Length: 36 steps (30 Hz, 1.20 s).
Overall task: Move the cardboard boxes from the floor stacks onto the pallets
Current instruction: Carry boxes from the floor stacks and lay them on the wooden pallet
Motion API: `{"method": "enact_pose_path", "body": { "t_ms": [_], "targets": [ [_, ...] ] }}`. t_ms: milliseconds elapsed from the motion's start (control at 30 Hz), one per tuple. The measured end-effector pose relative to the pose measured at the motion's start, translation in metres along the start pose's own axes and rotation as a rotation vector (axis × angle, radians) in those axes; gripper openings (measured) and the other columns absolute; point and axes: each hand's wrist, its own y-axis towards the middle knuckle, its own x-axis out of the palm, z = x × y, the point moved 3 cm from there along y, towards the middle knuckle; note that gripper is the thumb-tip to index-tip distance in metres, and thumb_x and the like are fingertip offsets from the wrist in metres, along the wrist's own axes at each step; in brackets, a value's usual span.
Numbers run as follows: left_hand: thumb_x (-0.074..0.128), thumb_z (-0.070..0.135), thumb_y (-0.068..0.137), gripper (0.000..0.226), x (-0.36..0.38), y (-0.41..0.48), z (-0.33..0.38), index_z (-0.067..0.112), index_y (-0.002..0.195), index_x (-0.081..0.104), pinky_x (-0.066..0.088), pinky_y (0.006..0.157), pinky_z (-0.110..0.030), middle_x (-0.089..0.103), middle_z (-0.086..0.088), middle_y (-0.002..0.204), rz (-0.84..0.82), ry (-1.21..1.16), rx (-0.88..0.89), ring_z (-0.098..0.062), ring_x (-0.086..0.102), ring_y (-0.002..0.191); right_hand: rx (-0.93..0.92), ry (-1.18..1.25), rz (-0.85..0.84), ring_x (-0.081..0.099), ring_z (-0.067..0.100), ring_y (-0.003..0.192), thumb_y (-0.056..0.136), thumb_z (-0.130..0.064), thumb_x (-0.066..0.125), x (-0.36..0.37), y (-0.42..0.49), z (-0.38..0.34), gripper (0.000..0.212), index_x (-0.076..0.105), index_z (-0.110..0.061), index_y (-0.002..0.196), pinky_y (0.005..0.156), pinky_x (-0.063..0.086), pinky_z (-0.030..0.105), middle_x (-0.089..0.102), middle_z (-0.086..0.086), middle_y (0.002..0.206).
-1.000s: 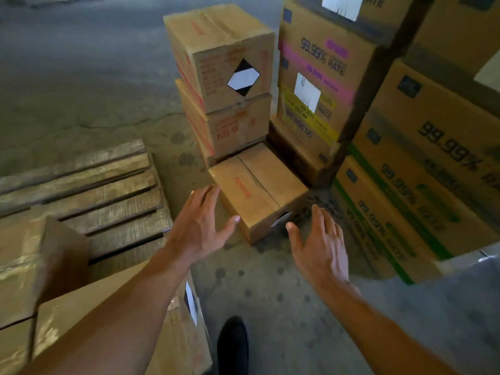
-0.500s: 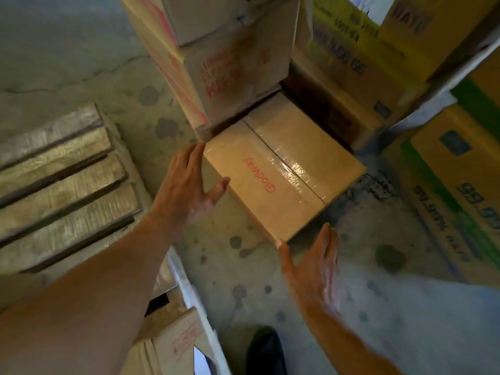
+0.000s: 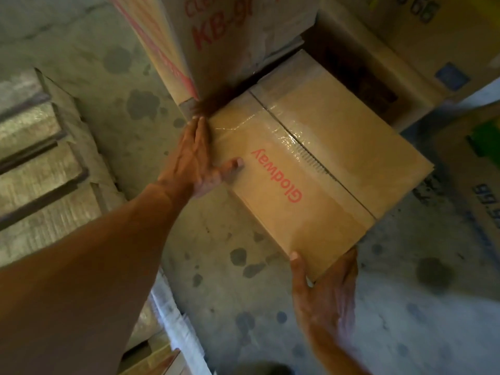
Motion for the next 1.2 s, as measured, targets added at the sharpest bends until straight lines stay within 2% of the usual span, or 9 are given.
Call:
{"method": "enact_pose_path", "body": {
  "t_ms": [200,333,433,500,600,767,933,1100,1200],
  "targets": [
    [0.049,0.087,0.066,0.114,0.007,-0.022,0.004,0.012,0.150,0.031,0.037,0.108,-0.039,0.039,-0.012,0.142,0.094,-0.082,-0.067,-0.030,0.037,0.129,0.094,0.102,-0.002,0.048,0.044,0.128,0.072,-0.086,0.038,0.000,0.002,0.004,0.113,0.004,-0.018,0.156,0.099,0.046,0.050,0.040,0.022,0.150],
    [0.052,0.084,0.069,0.109,0.011,-0.047,0.004,0.013,0.150,0.033,0.033,0.097,-0.032,0.044,-0.012,0.137,0.144,-0.045,-0.130,-0.029,0.041,0.124,0.106,0.227,0.006,0.052,0.041,0.124,0.073,-0.082,0.046,-0.013,0.013,0.016,0.107,0.006,-0.027,0.156,0.095,0.047,0.049,0.043,0.016,0.149],
    [0.056,0.090,0.065,0.118,0.020,-0.055,-0.005,0.014,0.153,0.031,0.040,0.102,-0.042,0.048,-0.016,0.140,0.081,-0.086,-0.260,-0.034,0.046,0.127,0.112,0.375,-0.006,0.057,0.029,0.111,0.072,-0.079,0.060,-0.028,0.024,0.029,0.107,0.013,-0.031,0.155,0.085,0.049,0.033,0.050,0.011,0.143],
    [0.056,0.093,0.061,0.116,0.027,-0.062,-0.008,0.016,0.146,0.045,0.050,0.091,-0.039,0.059,-0.013,0.130,0.014,-0.197,-0.278,-0.031,0.058,0.116,0.130,0.454,-0.024,0.054,0.020,0.103,0.078,-0.067,0.071,-0.034,0.033,0.037,0.101,0.018,-0.032,0.156,0.076,0.043,0.024,0.053,0.006,0.141],
    [0.070,0.076,0.069,0.091,0.034,-0.086,-0.002,0.017,0.137,0.055,0.045,0.074,-0.023,0.064,-0.001,0.116,0.044,-0.410,-0.283,-0.016,0.058,0.100,0.116,0.500,-0.009,0.057,0.025,0.119,0.077,-0.061,0.069,-0.042,0.042,0.046,0.092,0.028,-0.033,0.154,0.090,0.041,0.028,0.054,-0.001,0.142],
    [0.081,0.064,0.067,0.086,0.037,-0.135,0.014,0.016,0.134,0.057,0.039,0.082,-0.027,0.057,0.004,0.109,0.145,-0.478,-0.344,-0.013,0.051,0.098,0.085,0.501,-0.041,0.060,0.016,0.115,0.073,-0.066,0.077,-0.062,0.036,0.066,0.081,0.039,-0.046,0.142,0.099,0.052,0.048,0.059,-0.025,0.121],
    [0.068,0.083,0.052,0.092,0.023,-0.201,0.031,0.024,0.122,0.059,0.045,0.067,-0.020,0.064,0.007,0.105,0.189,-0.542,-0.366,-0.012,0.061,0.094,0.019,0.438,-0.104,0.054,0.025,0.124,0.075,-0.062,0.075,-0.109,0.011,0.073,0.086,0.036,-0.040,0.149,0.103,0.047,0.052,0.055,-0.006,0.136],
    [0.083,0.051,0.068,0.058,-0.027,-0.257,0.064,0.022,0.112,0.060,0.040,0.052,-0.004,0.059,0.021,0.090,0.323,-0.613,-0.406,0.009,0.054,0.077,-0.076,0.430,-0.123,0.051,0.033,0.127,0.072,-0.074,0.072,-0.169,-0.023,0.061,0.093,0.034,-0.039,0.149,0.104,0.045,0.056,0.052,0.003,0.142],
    [0.083,0.052,0.069,0.055,-0.070,-0.295,0.084,0.023,0.110,0.060,0.038,0.053,-0.004,0.059,0.023,0.090,0.416,-0.602,-0.394,0.011,0.053,0.077,-0.144,0.456,-0.129,0.051,0.034,0.127,0.074,-0.073,0.070,-0.210,-0.050,0.047,0.089,0.036,-0.038,0.148,0.104,0.046,0.053,0.053,0.004,0.141]
  ]
}}
